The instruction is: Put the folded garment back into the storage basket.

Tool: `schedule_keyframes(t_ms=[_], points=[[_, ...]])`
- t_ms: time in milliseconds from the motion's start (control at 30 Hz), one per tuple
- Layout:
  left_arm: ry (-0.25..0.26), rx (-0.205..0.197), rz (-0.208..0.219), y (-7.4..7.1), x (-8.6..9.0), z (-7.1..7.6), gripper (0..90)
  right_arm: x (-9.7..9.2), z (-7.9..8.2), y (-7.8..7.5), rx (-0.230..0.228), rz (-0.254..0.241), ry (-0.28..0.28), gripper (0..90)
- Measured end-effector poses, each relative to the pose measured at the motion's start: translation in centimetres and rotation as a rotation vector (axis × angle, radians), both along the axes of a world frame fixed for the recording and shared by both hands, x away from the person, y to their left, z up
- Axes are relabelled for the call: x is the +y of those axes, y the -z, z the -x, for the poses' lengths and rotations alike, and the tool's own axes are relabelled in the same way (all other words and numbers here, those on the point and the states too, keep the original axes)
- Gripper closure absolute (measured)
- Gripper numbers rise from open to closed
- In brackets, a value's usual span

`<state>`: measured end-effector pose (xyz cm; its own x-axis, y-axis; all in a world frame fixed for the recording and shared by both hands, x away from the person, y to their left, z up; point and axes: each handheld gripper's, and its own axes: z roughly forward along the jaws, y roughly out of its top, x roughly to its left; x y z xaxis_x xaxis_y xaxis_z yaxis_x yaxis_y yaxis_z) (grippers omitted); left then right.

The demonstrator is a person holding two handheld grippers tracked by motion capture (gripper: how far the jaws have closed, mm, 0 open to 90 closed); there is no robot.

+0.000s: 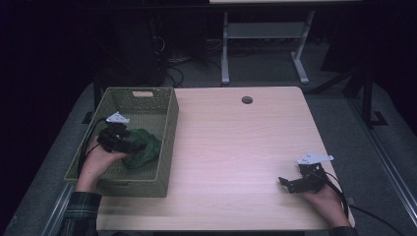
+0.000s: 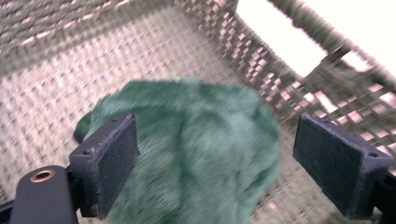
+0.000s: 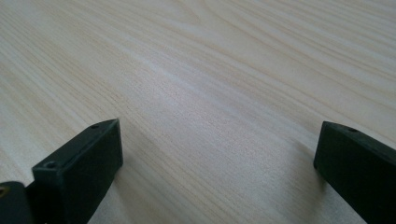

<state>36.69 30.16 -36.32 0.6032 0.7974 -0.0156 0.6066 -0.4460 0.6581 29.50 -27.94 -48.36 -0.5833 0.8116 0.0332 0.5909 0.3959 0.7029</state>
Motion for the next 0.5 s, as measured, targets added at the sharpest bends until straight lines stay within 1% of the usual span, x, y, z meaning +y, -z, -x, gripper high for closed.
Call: schedule_keyframes(t_ms=[100,267,500], points=[[0.021,-0.017,0.004,-0.7,-0.9,0.1,13.5,0.0,0.0,0.0,0.000,0.000,0.000,0.9],[0.054,-0.046,0.024,-1.7,-2.8,0.2,13.6,0.0,0.0,0.0,0.001,-0.001,0.000,0.9],[0.114,-0.064,0.042,-2.8,-6.1,0.4,13.8,0.0,0.0,0.0,0.001,-0.001,0.001,0.9]])
